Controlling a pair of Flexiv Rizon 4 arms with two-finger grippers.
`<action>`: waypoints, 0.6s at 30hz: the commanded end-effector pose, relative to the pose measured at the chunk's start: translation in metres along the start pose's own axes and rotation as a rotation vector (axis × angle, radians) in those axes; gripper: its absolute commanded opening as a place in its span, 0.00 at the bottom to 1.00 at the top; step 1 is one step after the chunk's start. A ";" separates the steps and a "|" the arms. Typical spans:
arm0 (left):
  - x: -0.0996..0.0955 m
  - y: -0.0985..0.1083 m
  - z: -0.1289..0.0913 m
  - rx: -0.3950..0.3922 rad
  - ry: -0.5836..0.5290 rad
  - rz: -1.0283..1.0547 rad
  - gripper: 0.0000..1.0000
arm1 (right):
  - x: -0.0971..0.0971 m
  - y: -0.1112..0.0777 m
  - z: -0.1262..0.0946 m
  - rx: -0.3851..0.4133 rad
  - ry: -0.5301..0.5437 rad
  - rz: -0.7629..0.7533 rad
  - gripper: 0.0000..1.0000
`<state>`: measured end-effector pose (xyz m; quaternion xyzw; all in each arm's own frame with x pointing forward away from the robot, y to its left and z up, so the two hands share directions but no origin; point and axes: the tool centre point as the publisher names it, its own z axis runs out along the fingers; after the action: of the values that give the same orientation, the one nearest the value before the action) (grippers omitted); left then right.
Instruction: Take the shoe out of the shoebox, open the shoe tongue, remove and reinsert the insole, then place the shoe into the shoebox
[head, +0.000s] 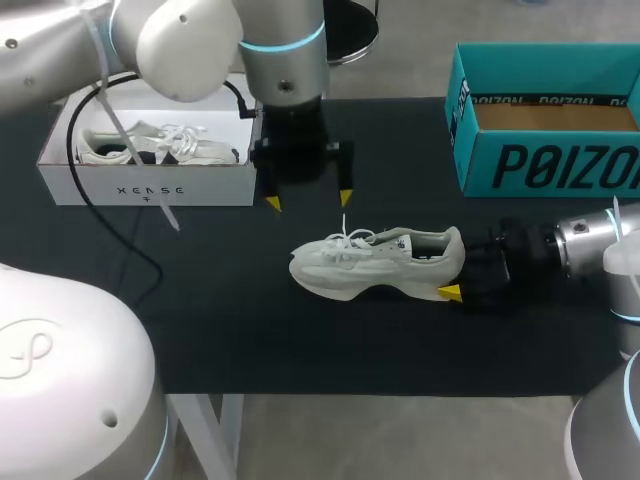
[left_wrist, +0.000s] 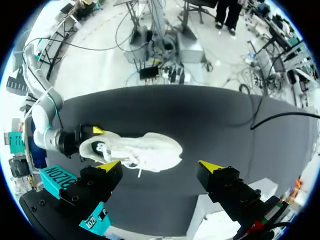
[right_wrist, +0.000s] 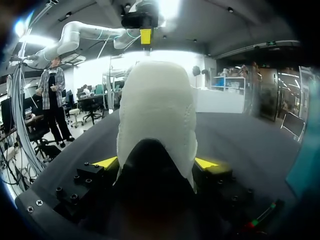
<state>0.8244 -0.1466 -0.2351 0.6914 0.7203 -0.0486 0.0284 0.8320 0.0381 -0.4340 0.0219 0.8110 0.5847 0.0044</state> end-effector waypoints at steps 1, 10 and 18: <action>-0.006 0.009 -0.002 0.000 0.049 -0.118 1.00 | -0.001 -0.002 0.004 0.003 0.000 0.001 0.00; 0.003 0.045 -0.003 -0.004 0.135 -0.493 1.00 | -0.001 -0.002 0.004 0.003 0.000 0.001 0.00; 0.003 0.045 -0.003 -0.004 0.135 -0.493 1.00 | -0.001 -0.002 0.004 0.003 0.000 0.001 0.00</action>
<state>0.8674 -0.1382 -0.2342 0.4968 0.8675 -0.0133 -0.0215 0.8320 0.0381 -0.4339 0.0218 0.8109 0.5847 0.0043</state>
